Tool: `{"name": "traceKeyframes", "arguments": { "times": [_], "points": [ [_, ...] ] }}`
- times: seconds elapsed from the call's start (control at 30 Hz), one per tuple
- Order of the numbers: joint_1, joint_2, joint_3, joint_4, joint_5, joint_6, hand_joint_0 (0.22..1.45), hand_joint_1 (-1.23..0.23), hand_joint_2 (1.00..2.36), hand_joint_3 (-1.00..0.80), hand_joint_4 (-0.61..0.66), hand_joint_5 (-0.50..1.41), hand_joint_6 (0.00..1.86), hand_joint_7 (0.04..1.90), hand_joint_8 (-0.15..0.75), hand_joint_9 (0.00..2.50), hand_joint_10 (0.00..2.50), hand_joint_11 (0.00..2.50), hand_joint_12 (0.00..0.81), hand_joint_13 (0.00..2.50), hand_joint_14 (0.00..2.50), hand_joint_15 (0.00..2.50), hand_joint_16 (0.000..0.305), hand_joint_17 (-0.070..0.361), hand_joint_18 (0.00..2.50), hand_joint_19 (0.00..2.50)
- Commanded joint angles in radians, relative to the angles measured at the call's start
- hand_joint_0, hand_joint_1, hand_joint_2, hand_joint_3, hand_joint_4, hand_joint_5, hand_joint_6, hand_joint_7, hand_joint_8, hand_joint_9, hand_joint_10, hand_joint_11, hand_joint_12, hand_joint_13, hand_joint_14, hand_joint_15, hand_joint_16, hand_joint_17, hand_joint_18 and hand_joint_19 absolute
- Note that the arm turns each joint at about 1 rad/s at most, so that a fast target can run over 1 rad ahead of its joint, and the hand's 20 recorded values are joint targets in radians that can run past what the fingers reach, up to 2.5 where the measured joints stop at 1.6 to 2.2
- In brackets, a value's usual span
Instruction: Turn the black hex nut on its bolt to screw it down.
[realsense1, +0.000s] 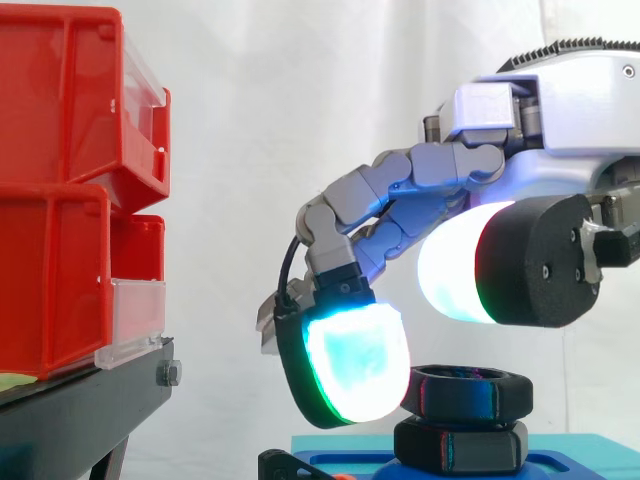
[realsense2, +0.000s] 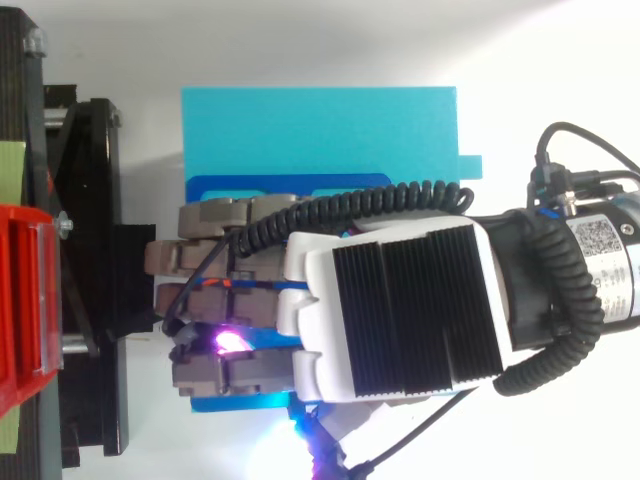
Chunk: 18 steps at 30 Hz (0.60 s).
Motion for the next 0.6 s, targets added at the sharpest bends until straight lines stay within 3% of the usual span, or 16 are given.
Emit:
{"name": "traceKeyframes", "arguments": {
  "times": [0.0, 0.57],
  "points": [
    [-0.003, 0.0, 0.0, -0.013, -0.003, 0.0, 0.51, -0.28, 1.0, -0.5, 0.12, -0.01, 0.5, 1.38, 0.215, 0.69, 0.0, 0.0, 0.34, 0.5, 0.0, 0.0, 0.043, 0.098, 0.37, 0.32],
    [-0.029, 0.0, 0.0, -0.027, -0.017, -0.006, 0.51, -0.29, 1.0, -0.5, 0.12, 0.0, 0.5, 1.47, 0.219, 0.72, 0.0, 0.0, 0.342, 0.51, 0.0, 0.0, 0.044, 0.098, 0.38, 0.33]
  ]
}}
